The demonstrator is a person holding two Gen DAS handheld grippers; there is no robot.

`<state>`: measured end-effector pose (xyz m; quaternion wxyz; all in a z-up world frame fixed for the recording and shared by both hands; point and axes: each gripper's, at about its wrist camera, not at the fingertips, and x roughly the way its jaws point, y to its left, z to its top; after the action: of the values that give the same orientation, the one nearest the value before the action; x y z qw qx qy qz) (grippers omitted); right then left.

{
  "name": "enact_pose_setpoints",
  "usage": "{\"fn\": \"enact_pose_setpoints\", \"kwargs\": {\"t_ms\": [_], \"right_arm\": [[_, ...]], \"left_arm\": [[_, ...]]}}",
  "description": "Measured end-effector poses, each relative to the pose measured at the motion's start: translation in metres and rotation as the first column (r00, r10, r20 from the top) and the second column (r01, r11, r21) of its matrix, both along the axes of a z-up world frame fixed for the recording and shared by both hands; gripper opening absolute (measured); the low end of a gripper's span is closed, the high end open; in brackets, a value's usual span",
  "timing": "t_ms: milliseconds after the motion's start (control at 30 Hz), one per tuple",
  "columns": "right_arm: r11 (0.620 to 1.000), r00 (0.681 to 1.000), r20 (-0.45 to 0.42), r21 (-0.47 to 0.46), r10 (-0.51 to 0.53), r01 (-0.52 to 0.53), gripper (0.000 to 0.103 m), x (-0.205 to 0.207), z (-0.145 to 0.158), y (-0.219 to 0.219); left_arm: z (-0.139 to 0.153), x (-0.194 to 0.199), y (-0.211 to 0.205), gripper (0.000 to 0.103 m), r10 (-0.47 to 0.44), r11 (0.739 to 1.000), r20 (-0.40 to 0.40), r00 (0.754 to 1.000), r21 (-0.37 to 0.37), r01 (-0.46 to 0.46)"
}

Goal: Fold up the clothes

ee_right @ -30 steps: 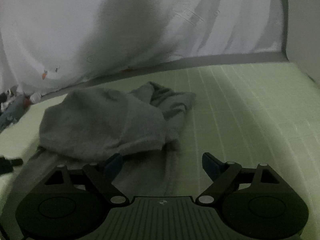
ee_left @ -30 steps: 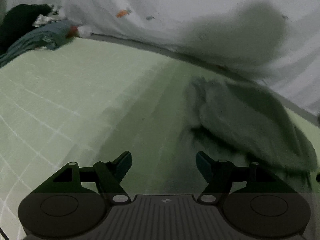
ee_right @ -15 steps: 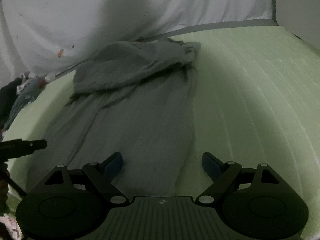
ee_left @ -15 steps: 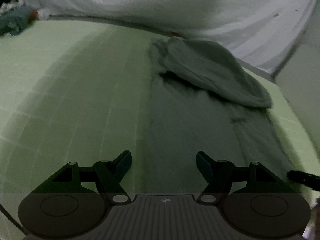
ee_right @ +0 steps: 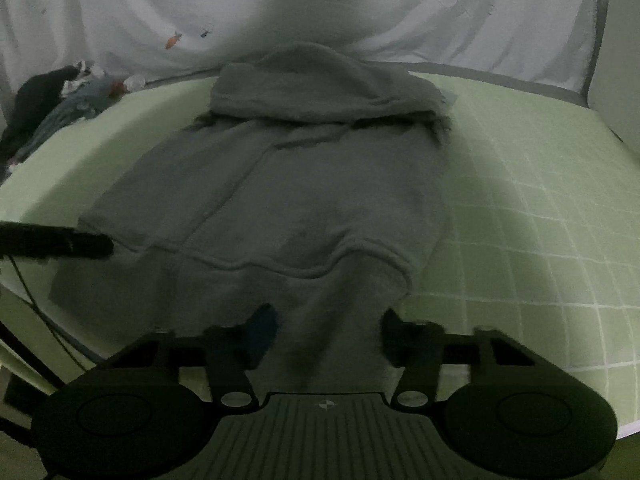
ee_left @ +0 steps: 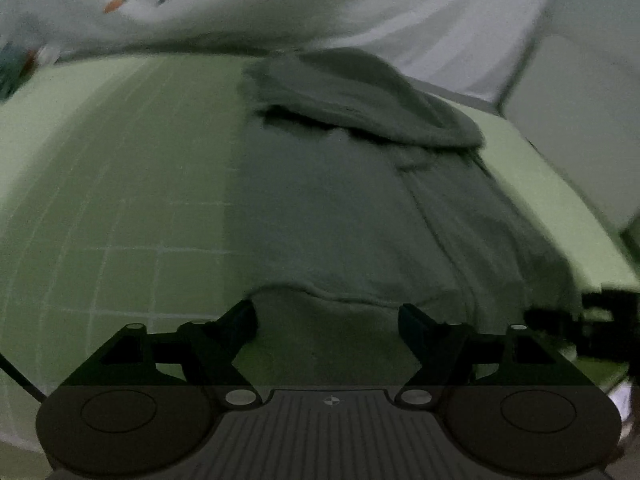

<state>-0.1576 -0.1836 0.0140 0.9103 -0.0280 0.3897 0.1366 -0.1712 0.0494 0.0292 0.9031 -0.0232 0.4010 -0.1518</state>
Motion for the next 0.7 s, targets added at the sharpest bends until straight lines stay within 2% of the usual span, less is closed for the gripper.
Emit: {"fn": "enact_pose_setpoints", "kwargs": {"t_ms": [33, 100, 200, 233, 267, 300, 333, 367, 433, 500, 600, 700], "right_arm": [[1.000, 1.000, -0.008, -0.007, 0.020, -0.020, 0.043, 0.000, 0.002, 0.000], [0.999, 0.999, -0.042, 0.018, 0.031, -0.030, 0.031, 0.004, 0.006, -0.005], [0.998, 0.997, -0.077, 0.067, 0.020, -0.015, 0.026, 0.008, 0.008, -0.013], [0.996, 0.996, -0.092, 0.092, 0.010, -0.002, 0.025, 0.009, 0.007, -0.017], [0.993, 0.994, -0.105, 0.113, -0.001, 0.013, 0.025, 0.010, 0.008, -0.020], [0.991, 0.993, -0.114, 0.127, -0.017, 0.032, 0.024, 0.011, 0.008, -0.021], [0.989, 0.992, -0.122, 0.138, -0.033, 0.050, 0.024, 0.011, 0.008, -0.022], [0.988, 0.991, -0.124, 0.141, -0.048, 0.066, 0.024, 0.010, 0.008, -0.021], [0.984, 0.990, -0.122, 0.157, -0.070, 0.089, 0.024, 0.009, 0.012, -0.020], [0.978, 0.991, -0.110, 0.183, -0.082, 0.101, 0.023, 0.009, 0.019, -0.020], [0.972, 0.994, -0.074, 0.216, -0.084, 0.098, 0.022, 0.011, 0.033, -0.019], [0.970, 0.997, -0.015, 0.232, -0.075, 0.076, 0.021, 0.015, 0.048, -0.019]], "left_arm": [[0.001, -0.001, -0.003, 0.080, -0.034, 0.999, -0.006, 0.999, 0.023, 0.034], [0.002, -0.003, -0.007, 0.079, -0.086, 0.996, -0.032, 0.996, 0.025, 0.087], [0.003, -0.006, -0.007, 0.071, -0.080, 0.996, -0.045, 0.996, 0.023, 0.081], [0.003, -0.006, -0.006, 0.064, -0.058, 0.998, -0.047, 0.997, 0.027, 0.060], [0.004, -0.006, -0.004, 0.052, -0.027, 0.999, -0.052, 0.998, 0.025, 0.028], [0.005, -0.005, -0.002, 0.047, 0.020, 1.000, -0.063, 0.998, 0.014, -0.019], [0.006, -0.003, 0.002, 0.033, 0.072, 0.997, -0.081, 0.994, -0.006, -0.073], [0.007, -0.002, 0.008, 0.024, 0.129, 0.990, -0.115, 0.985, -0.047, -0.136], [0.008, 0.005, 0.020, 0.014, 0.190, 0.970, -0.193, 0.963, -0.115, -0.214], [0.012, 0.014, 0.024, 0.010, 0.206, 0.963, -0.222, 0.953, -0.125, -0.238], [0.023, 0.018, 0.019, 0.010, 0.200, 0.970, -0.188, 0.962, -0.098, -0.221], [0.036, 0.022, 0.019, 0.010, 0.206, 0.968, -0.157, 0.966, -0.113, -0.225]]}}
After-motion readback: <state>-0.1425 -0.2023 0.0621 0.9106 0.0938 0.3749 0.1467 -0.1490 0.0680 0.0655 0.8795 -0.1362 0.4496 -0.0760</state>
